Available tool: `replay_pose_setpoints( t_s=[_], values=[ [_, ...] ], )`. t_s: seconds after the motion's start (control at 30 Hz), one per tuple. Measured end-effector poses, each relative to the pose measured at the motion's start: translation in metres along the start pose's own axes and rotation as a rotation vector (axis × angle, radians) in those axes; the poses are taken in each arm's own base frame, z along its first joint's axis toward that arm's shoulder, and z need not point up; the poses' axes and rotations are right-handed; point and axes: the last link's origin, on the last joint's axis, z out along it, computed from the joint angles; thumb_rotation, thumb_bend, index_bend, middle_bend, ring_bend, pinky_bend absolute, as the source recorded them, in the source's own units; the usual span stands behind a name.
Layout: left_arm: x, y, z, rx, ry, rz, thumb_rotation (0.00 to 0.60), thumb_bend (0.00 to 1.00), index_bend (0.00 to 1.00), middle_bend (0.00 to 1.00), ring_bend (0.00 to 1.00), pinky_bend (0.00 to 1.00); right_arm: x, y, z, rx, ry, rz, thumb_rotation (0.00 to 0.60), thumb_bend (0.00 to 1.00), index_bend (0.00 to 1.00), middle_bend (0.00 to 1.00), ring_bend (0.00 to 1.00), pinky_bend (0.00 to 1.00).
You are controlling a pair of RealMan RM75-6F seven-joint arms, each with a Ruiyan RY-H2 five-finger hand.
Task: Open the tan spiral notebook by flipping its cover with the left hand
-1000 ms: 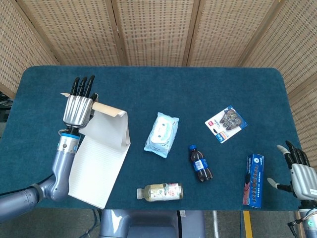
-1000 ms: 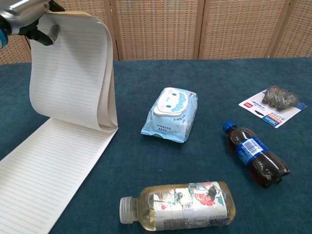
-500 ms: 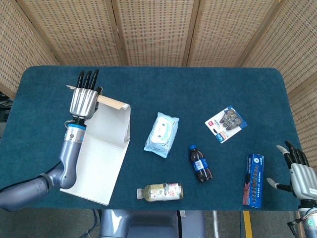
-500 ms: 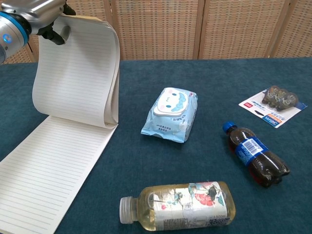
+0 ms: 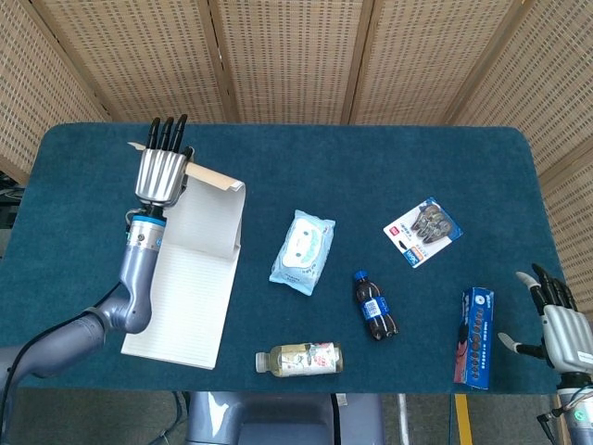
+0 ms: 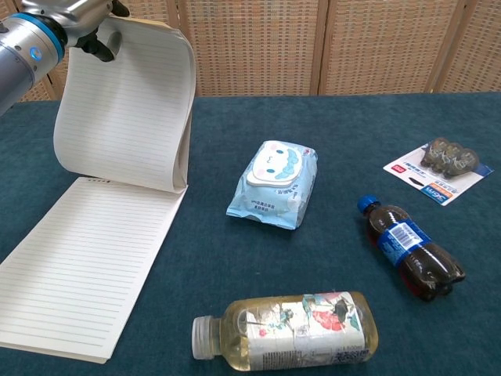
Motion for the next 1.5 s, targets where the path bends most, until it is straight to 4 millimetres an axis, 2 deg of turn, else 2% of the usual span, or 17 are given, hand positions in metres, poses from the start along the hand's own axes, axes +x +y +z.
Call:
replay_pose_setpoints(
  t_s=[0.47, 0.63, 0.83, 1.07, 1.13, 1.2, 1.5],
  values=[
    [-0.021, 0.006, 0.011, 0.003, -0.030, 0.029, 0.600, 0.56, 0.83, 0.00, 0.00, 0.00, 0.000, 0.000, 0.001, -0.001, -0.004, 0.008, 0.600, 0.16, 0.11, 0.00, 0.00, 0.00],
    [-0.025, 0.007, 0.013, 0.005, -0.030, 0.033, 0.600, 0.53, 0.62, 0.00, 0.00, 0.00, 0.000, 0.000, 0.001, -0.001, -0.004, 0.010, 0.600, 0.16, 0.11, 0.00, 0.00, 0.00],
    [-0.028, 0.006, 0.013, 0.013, -0.026, 0.047, 0.600, 0.52, 0.47, 0.00, 0.00, 0.00, 0.000, 0.000, 0.001, -0.001, -0.003, 0.014, 0.600, 0.16, 0.11, 0.00, 0.00, 0.00],
    [-0.034, 0.001, 0.014, 0.035, -0.035, 0.070, 0.600, 0.52, 0.36, 0.00, 0.00, 0.00, 0.000, 0.000, 0.001, 0.000, -0.001, 0.017, 0.600, 0.16, 0.11, 0.00, 0.00, 0.00],
    [-0.035, -0.001, 0.014, 0.044, -0.036, 0.080, 0.600, 0.52, 0.27, 0.00, 0.00, 0.00, 0.000, 0.000, 0.001, 0.000, -0.001, 0.017, 0.600, 0.16, 0.11, 0.00, 0.00, 0.00],
    [-0.038, -0.003, 0.014, 0.053, -0.038, 0.088, 0.600, 0.52, 0.22, 0.00, 0.00, 0.00, 0.000, 0.000, 0.001, 0.000, 0.000, 0.018, 0.600, 0.16, 0.11, 0.00, 0.00, 0.00],
    [-0.049, -0.007, 0.011, 0.068, -0.064, 0.105, 0.600, 0.52, 0.20, 0.00, 0.00, 0.00, 0.000, 0.000, 0.001, -0.001, -0.002, 0.019, 0.600, 0.16, 0.11, 0.00, 0.00, 0.00]
  ],
)
